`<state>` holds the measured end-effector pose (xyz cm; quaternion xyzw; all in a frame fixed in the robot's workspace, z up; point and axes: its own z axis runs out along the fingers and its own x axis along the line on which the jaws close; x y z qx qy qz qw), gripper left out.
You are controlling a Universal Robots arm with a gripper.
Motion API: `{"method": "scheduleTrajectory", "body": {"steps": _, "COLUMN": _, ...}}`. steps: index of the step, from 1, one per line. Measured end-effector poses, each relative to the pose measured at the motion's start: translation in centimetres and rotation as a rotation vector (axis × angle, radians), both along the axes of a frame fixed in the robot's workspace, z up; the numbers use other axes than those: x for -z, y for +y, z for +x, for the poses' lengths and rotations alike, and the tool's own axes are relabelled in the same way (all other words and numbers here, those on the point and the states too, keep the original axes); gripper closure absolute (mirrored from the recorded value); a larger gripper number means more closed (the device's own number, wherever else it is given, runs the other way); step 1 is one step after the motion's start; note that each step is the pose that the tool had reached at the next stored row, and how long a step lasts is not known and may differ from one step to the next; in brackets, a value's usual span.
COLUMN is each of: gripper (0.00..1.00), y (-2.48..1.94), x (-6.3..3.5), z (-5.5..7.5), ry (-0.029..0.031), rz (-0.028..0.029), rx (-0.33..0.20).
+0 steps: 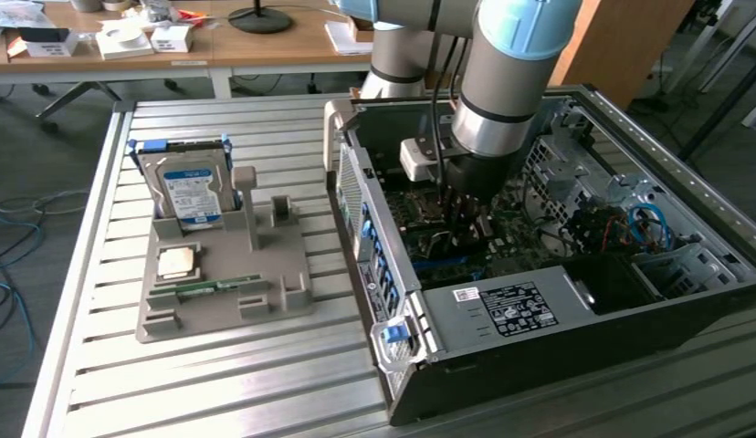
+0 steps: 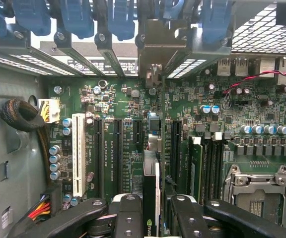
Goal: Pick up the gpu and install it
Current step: 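Insert the gpu into the slot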
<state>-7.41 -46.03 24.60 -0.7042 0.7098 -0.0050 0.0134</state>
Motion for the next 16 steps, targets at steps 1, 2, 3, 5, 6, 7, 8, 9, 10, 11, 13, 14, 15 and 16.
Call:
{"method": "scheduleTrajectory", "body": {"steps": 1, "gripper": 0.73, "y": -0.01, "x": 0.0, "z": 0.0, "ry": 0.0, "rz": 0.0, "rx": 0.0}}
{"method": "scheduleTrajectory", "body": {"steps": 2, "gripper": 0.73, "y": -0.01, "x": 0.0, "z": 0.0, "ry": 0.0, "rz": 0.0, "rx": 0.0}}
{"method": "scheduleTrajectory", "body": {"steps": 3, "gripper": 0.73, "y": -0.01, "x": 0.0, "z": 0.01, "ry": 0.0, "rz": 0.0, "rx": 0.0}}
{"method": "scheduleTrajectory", "body": {"steps": 5, "gripper": 0.73, "y": -0.02, "x": 0.04, "z": 0.0, "ry": 0.0, "rz": 0.0001, "rx": 0.0}}
{"method": "scheduleTrajectory", "body": {"steps": 6, "gripper": 0.73, "y": -0.02, "x": 0.04, "z": 0.0, "ry": 0.0, "rz": 0.0004, "rx": 0.0}}
{"method": "scheduleTrajectory", "body": {"steps": 7, "gripper": 0.73, "y": -0.02, "x": 0.04, "z": 0.0, "ry": 0.0, "rz": 0.0007, "rx": 0.0}}
{"method": "scheduleTrajectory", "body": {"steps": 8, "gripper": 0.73, "y": -0.01, "x": 0.04, "z": 0.0, "ry": 0.0, "rz": 0.0011, "rx": 0.0}}
{"method": "scheduleTrajectory", "body": {"steps": 9, "gripper": 0.73, "y": -0.01, "x": 0.05, "z": 0.0, "ry": 0.0, "rz": 0.0012, "rx": 0.0}}
{"method": "scheduleTrajectory", "body": {"steps": 10, "gripper": 0.73, "y": 0.0, "x": 0.05, "z": 0.01, "ry": 0.0, "rz": 0.0013, "rx": 0.0}}
{"method": "scheduleTrajectory", "body": {"steps": 11, "gripper": 0.73, "y": 0.0, "x": 0.05, "z": 0.0, "ry": -0.0001, "rz": 0.0014, "rx": 0.0}}
{"method": "scheduleTrajectory", "body": {"steps": 13, "gripper": 0.73, "y": 0.01, "x": 0.05, "z": 0.01, "ry": -0.0001, "rz": 0.0014, "rx": 0.0}}
{"method": "scheduleTrajectory", "body": {"steps": 14, "gripper": 0.73, "y": 0.01, "x": 0.05, "z": 0.01, "ry": -0.0001, "rz": 0.0014, "rx": 0.0}}
{"method": "scheduleTrajectory", "body": {"steps": 15, "gripper": 0.73, "y": 0.01, "x": 0.06, "z": 0.0, "ry": -0.0001, "rz": 0.0019, "rx": 0.0}}
{"method": "scheduleTrajectory", "body": {"steps": 16, "gripper": 0.73, "y": 0.02, "x": 0.06, "z": 0.01, "ry": -0.0002, "rz": 0.0021, "rx": 0.0}}
